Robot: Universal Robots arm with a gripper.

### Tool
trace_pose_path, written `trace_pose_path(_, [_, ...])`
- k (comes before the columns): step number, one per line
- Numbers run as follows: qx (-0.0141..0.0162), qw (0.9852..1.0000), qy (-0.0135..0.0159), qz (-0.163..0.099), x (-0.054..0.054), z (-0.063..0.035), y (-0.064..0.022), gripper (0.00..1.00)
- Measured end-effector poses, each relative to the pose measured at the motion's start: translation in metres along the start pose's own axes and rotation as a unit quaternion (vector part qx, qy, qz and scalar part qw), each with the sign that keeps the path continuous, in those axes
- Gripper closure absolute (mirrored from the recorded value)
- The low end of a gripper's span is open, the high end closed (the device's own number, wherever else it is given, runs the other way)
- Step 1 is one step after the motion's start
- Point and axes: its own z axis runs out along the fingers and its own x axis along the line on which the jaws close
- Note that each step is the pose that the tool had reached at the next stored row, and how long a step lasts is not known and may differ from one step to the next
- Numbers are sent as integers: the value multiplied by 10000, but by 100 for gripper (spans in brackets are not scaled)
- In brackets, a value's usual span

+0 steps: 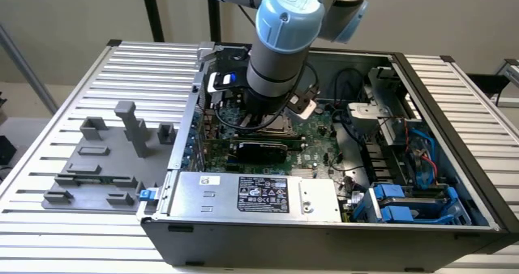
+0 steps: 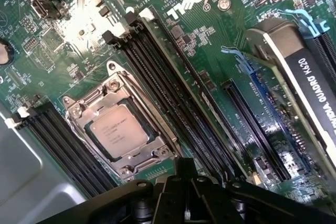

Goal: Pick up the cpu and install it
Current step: 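Install the first cpu locking lever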

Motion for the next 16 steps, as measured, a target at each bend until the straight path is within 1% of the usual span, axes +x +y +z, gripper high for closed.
trace_pose_path(16, [1,10000,-6,-49,41,104,-18,89])
